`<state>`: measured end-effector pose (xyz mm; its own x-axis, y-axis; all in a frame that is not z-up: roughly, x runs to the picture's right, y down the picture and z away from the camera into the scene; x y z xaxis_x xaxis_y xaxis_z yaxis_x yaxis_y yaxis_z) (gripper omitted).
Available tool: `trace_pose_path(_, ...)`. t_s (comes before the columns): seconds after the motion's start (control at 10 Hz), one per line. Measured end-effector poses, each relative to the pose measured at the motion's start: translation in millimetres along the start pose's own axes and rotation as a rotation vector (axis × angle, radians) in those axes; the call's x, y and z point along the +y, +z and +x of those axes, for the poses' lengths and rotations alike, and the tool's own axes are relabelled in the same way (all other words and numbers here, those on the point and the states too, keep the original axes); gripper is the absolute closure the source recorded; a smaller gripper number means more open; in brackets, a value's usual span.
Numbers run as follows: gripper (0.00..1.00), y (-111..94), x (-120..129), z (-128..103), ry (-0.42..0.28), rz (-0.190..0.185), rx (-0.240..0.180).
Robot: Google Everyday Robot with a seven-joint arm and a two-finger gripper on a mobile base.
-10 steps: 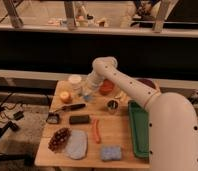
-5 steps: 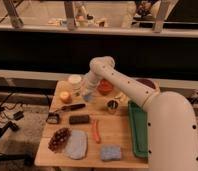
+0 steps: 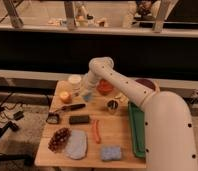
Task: Place fork in plastic cup
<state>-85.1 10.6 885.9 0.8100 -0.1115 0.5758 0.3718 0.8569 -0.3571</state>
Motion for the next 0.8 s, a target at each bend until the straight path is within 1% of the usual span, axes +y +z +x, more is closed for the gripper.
trace_pose_path(0.5,0.82,5.3,-9.6,18.5,-0.011,-0.004,-0.002)
trace_pose_path(0.8,0.82,9.5,-12.2,24.5,-0.012,-0.008,-0.007)
